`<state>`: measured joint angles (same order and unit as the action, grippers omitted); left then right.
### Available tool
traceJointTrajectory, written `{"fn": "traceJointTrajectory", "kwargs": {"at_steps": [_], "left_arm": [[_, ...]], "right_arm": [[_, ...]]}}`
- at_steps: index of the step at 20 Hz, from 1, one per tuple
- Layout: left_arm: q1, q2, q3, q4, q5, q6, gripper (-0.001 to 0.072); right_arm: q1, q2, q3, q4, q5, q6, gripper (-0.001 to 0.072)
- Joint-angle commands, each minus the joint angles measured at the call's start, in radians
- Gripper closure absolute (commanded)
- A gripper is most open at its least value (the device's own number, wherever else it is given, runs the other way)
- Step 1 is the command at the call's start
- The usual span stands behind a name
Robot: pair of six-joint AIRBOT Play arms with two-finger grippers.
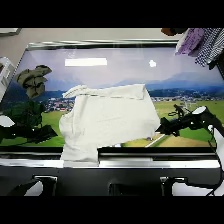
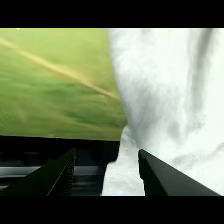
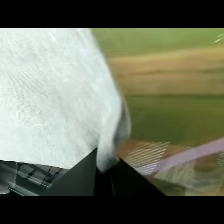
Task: Fold the clothes and pants, and hang the long-sleeved shirts on hangers.
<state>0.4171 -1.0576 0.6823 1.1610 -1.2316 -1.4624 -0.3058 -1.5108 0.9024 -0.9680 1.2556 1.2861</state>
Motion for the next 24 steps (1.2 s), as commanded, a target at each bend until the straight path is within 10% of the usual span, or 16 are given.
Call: {"fn": "traceJointTrajectory", "kwargs": {"at_steps": [1,11,17,24], "left_arm": [[-0.036,0.001,-0.051,-0.044,-0.003,0.047,0.0257],[-0.149,-0.027,-0.177,-0.109,0.139,0.052,0.0263],[-0.208,-0.114,-0.163,-0.186,0.211,0.050,0.0690],[-0.204,-0.058,0.233,-0.138,0.180,0.003,0.0692]], "right_arm": [[0.015,0.044,0.002,0.009,0.016,-0.007,0.0680],[0.016,0.255,0.002,0.021,0.001,-0.006,0.0680],[0.016,0.310,0.002,0.083,0.003,-0.006,0.0680],[0.016,0.337,0.212,0.283,-0.017,-0.044,0.0680]]}}
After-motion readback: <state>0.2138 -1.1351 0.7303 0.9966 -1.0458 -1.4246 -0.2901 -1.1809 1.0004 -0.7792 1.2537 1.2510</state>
